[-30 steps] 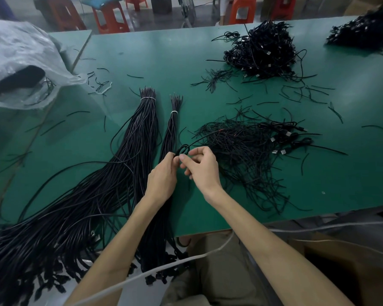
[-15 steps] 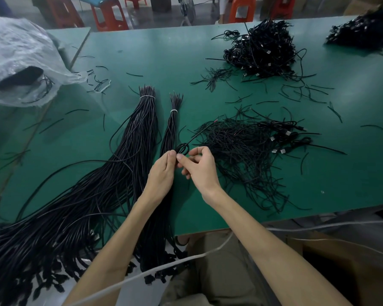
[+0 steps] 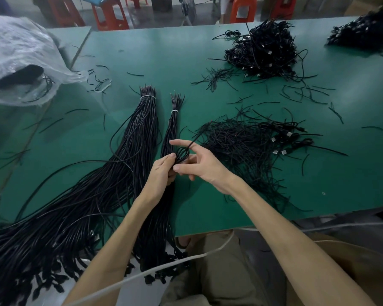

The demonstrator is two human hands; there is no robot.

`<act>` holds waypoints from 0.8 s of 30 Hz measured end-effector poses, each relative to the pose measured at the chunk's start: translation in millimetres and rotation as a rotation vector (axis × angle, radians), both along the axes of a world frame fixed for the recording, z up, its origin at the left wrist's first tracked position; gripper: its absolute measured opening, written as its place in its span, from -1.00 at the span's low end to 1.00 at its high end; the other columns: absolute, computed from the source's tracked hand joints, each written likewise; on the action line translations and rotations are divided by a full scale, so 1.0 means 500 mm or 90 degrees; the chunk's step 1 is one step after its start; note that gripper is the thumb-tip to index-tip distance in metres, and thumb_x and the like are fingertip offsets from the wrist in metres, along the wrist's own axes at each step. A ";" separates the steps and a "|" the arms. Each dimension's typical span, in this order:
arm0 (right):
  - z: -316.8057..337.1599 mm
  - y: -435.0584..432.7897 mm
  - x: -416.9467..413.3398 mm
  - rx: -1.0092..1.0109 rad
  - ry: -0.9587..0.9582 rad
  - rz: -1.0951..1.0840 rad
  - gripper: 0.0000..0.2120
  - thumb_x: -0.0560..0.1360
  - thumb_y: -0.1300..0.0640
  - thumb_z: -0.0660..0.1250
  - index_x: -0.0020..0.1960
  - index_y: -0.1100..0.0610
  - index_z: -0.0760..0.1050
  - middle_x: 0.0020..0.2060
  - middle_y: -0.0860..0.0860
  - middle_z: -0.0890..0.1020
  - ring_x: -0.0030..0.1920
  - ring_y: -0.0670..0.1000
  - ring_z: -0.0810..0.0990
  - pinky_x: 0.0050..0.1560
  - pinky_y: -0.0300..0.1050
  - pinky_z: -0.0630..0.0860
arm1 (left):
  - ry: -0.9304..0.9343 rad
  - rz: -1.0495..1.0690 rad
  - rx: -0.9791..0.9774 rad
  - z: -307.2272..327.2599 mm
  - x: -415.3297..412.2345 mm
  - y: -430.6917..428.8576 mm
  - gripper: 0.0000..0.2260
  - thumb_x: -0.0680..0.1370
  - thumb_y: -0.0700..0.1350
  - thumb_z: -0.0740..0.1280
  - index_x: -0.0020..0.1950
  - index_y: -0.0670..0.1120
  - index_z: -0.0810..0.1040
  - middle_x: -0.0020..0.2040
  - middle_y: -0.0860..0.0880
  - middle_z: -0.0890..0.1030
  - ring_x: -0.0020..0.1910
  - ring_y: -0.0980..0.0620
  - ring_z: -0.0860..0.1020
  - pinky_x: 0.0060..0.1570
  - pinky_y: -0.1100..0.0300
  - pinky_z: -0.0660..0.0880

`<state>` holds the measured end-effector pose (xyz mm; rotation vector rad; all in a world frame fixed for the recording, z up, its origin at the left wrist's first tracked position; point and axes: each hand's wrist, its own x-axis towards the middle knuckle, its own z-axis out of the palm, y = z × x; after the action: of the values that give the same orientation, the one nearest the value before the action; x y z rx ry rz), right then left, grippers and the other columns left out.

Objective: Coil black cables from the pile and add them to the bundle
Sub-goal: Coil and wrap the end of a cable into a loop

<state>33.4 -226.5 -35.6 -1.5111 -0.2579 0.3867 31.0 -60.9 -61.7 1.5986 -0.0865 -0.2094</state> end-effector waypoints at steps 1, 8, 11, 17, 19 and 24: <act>0.003 -0.001 0.002 -0.011 -0.003 0.010 -0.45 0.52 0.27 0.50 0.43 -0.06 0.48 -0.29 0.08 0.58 -0.22 0.03 0.54 -0.27 -0.17 0.48 | -0.001 -0.004 -0.010 0.002 0.000 0.000 -0.51 0.74 -0.06 0.13 -0.39 0.13 0.48 -0.49 0.14 0.37 -0.51 0.19 0.19 -0.50 0.33 0.15; 0.003 -0.009 0.009 -0.078 -0.015 0.025 -0.62 0.51 0.23 0.51 0.30 0.07 0.58 -0.27 0.09 0.61 -0.18 0.02 0.55 -0.30 -0.20 0.47 | 0.000 -0.022 -0.017 0.008 -0.003 -0.005 -0.42 0.74 -0.17 0.08 -0.43 0.09 0.57 -0.54 0.14 0.31 -0.54 0.23 0.17 -0.53 0.38 0.13; -0.004 -0.006 0.007 -0.118 -0.036 -0.013 -0.65 0.51 0.20 0.53 0.26 0.02 0.60 -0.22 0.12 0.62 -0.17 0.01 0.56 -0.21 -0.08 0.58 | 0.003 -0.019 -0.012 0.009 -0.003 -0.005 -0.41 0.74 -0.17 0.07 -0.45 0.11 0.53 -0.53 0.15 0.27 -0.53 0.22 0.16 -0.53 0.38 0.13; -0.011 -0.003 -0.006 -0.275 -0.146 -0.067 -0.68 0.49 -0.03 0.53 0.22 -0.06 0.60 0.00 0.04 0.68 0.00 0.05 0.65 0.15 0.10 0.57 | -0.015 0.000 0.006 0.008 -0.003 -0.007 -0.44 0.75 -0.16 0.07 -0.34 0.14 0.64 -0.52 0.14 0.28 -0.53 0.21 0.18 -0.53 0.36 0.14; -0.009 -0.002 -0.008 -0.342 -0.193 -0.062 -0.65 0.51 -0.09 0.49 0.24 0.01 0.59 0.08 -0.03 0.57 0.02 -0.01 0.60 0.17 0.06 0.54 | -0.023 0.009 0.020 0.007 -0.003 -0.008 -0.44 0.75 -0.15 0.07 -0.33 0.18 0.64 -0.50 0.15 0.28 -0.52 0.19 0.19 -0.52 0.32 0.15; -0.007 0.000 -0.015 -0.422 -0.230 -0.059 -0.68 0.55 -0.08 0.45 0.21 0.07 0.56 0.05 -0.14 0.43 -0.04 -0.10 0.51 0.11 0.02 0.54 | -0.017 0.038 0.045 -0.007 0.003 -0.006 -0.64 0.71 -0.08 0.12 -0.29 -0.09 0.36 -0.45 0.11 0.28 -0.50 0.17 0.20 -0.49 0.33 0.17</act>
<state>25.7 -226.3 -39.0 -2.2400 -0.3638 0.1183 32.6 -63.6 -65.1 1.6716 -0.0516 -0.1462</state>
